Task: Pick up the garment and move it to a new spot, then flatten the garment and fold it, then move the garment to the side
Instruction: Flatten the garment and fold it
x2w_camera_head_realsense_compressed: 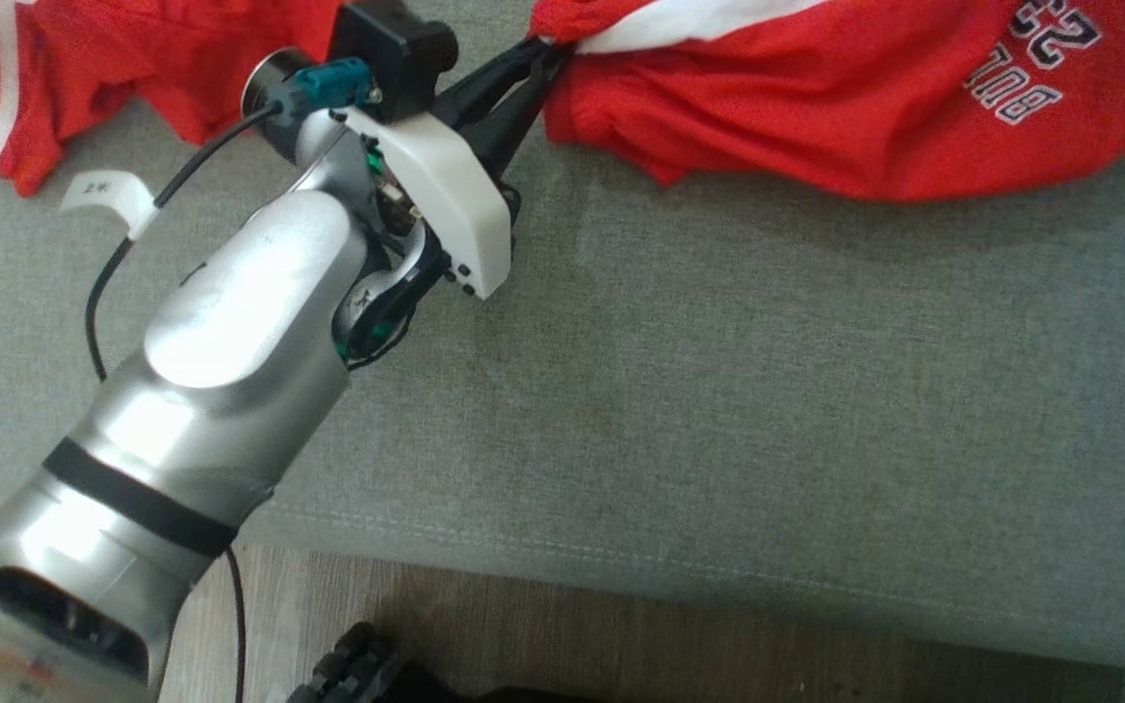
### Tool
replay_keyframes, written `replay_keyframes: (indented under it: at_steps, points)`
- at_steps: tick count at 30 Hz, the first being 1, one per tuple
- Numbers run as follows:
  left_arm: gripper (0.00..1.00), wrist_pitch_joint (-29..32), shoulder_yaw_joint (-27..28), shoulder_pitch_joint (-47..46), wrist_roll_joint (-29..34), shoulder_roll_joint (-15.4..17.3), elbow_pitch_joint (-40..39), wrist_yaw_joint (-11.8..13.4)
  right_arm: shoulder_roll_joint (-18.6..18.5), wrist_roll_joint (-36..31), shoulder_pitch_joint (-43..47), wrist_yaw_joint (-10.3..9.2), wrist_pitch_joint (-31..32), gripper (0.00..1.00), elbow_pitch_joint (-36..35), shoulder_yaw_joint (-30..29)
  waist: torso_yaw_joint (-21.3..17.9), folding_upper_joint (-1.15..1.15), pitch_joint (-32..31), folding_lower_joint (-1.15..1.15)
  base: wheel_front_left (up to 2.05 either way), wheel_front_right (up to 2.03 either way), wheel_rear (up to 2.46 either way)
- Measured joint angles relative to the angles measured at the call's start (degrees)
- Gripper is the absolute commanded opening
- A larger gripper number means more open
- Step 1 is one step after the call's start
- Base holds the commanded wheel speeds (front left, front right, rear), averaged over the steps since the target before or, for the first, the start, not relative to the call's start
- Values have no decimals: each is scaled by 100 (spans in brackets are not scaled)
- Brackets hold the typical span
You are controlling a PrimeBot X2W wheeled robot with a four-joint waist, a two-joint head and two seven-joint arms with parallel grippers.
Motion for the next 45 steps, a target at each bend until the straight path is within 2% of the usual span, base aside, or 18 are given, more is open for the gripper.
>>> replay_keyframes:
  at_steps: [11,24,25,26,34,38,45]
  points:
    - [0,-244,1,-230,3,-160,313,4,363,-375,-256,0,-903,0,766,-5,56,0,190,0,0,0,0]
    - [0,-468,31,-507,5,-348,581,56,591,-579,-476,0,-1246,0,1233,-11,154,0,429,-1,0,0,0]
    - [63,-492,31,-519,5,-363,602,57,604,-506,-476,0,-1233,38,1272,-11,158,0,439,-1,0,0,0]
    - [100,-503,32,-527,10,-377,625,64,614,-495,-476,0,-1236,100,1298,-11,161,0,446,-1,0,0,0]
    - [100,-756,47,-574,65,-413,835,163,783,-485,-474,0,-1223,100,1727,-11,113,0,393,0,0,0,0]
    - [100,-934,141,-575,65,-422,866,292,812,-475,-465,0,-1243,100,1918,-14,60,0,296,0,0,0,0]
    - [100,-1094,483,-437,64,-435,890,515,1157,-116,-292,0,-1976,100,2394,-181,-50,0,-111,-1,0,0,0]
